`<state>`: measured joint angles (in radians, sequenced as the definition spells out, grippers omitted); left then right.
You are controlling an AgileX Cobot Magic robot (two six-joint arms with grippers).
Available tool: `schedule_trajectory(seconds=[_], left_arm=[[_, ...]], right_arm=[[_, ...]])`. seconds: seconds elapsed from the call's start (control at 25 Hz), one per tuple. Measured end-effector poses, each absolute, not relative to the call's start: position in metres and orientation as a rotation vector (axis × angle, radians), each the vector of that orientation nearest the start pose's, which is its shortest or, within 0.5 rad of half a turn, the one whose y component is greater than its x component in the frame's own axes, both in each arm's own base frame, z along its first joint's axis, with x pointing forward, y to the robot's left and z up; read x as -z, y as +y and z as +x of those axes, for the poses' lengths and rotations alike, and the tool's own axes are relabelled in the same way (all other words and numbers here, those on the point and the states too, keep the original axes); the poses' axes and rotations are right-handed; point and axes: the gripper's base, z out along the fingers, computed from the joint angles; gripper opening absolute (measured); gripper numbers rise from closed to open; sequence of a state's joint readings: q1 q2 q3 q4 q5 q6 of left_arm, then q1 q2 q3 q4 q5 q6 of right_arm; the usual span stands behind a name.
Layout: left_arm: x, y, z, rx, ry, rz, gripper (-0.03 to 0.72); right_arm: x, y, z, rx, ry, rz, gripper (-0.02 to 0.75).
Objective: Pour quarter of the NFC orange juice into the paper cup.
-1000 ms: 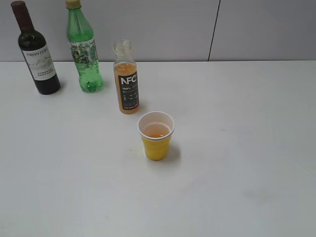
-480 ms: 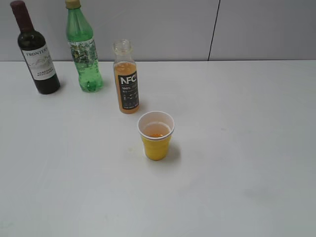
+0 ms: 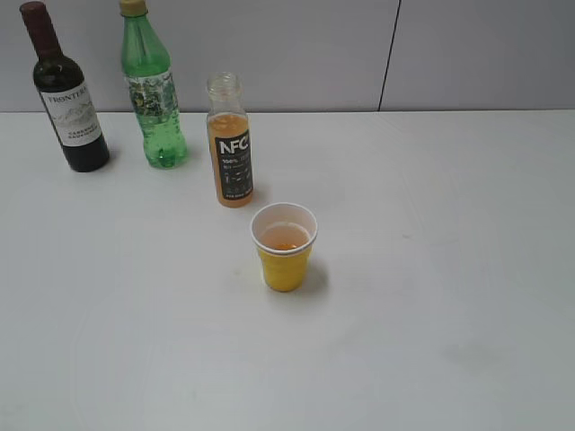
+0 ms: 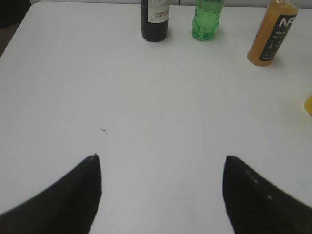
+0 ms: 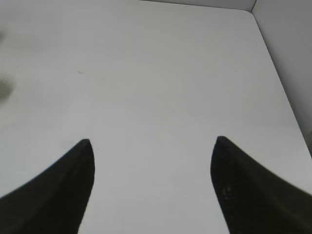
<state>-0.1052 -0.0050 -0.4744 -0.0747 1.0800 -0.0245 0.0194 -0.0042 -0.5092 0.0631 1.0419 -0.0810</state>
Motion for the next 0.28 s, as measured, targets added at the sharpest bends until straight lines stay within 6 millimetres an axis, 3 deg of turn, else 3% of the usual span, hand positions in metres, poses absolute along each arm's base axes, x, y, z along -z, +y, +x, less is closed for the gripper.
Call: schedule_trajectory(seconds=[0.28], left_arm=[[-0.2688,-0.0056,-0.0043,0.169,2.084,0.088,0.568]], right_arm=[[-0.2815,0.0048,-0.0060,-0.036,2.008,-0.103,0.591]])
